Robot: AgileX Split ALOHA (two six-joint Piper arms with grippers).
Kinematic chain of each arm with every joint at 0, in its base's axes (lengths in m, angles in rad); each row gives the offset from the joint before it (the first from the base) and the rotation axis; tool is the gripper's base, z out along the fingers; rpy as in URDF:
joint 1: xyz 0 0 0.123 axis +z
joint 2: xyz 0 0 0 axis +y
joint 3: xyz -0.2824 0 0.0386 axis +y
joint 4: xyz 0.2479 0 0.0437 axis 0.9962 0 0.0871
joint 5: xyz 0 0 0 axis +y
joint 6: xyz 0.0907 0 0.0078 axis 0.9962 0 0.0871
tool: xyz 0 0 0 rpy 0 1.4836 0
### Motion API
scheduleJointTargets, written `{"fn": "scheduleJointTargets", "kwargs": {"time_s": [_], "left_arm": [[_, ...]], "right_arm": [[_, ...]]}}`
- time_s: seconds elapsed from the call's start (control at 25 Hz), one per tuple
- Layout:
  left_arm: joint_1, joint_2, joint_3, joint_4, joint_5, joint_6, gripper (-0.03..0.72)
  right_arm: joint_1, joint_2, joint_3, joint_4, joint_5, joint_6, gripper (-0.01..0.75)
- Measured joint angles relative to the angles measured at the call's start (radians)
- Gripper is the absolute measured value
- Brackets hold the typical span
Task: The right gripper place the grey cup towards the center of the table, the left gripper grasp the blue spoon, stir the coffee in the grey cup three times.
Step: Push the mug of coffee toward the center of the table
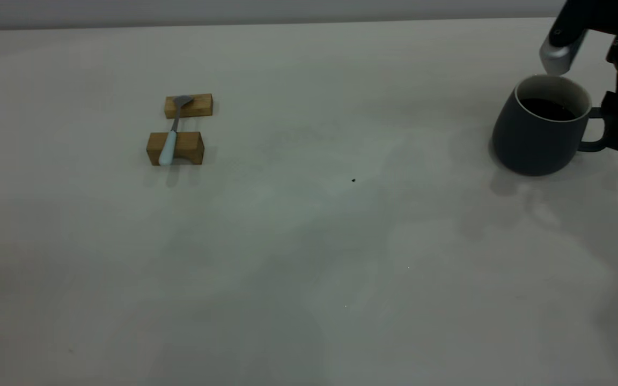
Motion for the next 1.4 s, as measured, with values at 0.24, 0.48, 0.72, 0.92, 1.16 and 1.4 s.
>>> {"fn": "scheduleJointTargets", "kwargs": {"time_s": [0.24, 0.48, 0.72, 0.92, 1.16, 1.4], "left_arm": [[0.000, 0.000, 0.000, 0.000, 0.000, 0.000, 0.508], [0.000, 0.000, 0.000, 0.000, 0.000, 0.000, 0.508], [0.000, 0.000, 0.000, 0.000, 0.000, 0.000, 0.508], [0.000, 0.000, 0.000, 0.000, 0.000, 0.000, 0.508], [0.000, 0.000, 0.000, 0.000, 0.000, 0.000, 0.508], [0.000, 0.000, 0.000, 0.000, 0.000, 0.000, 0.508]], "right_arm": [[-0.013, 0.096, -0.122, -0.025, 0.010, -0.021, 0.592], [-0.038, 0.173, -0.182, -0.027, 0.005, -0.089, 0.592], [-0.025, 0.190, -0.183, 0.041, -0.016, -0.188, 0.558], [0.028, 0.190, -0.183, 0.148, -0.033, -0.258, 0.396], [0.111, 0.190, -0.184, 0.303, -0.103, -0.263, 0.175], [0.229, 0.200, -0.184, 0.403, -0.162, -0.265, 0.172]]}}
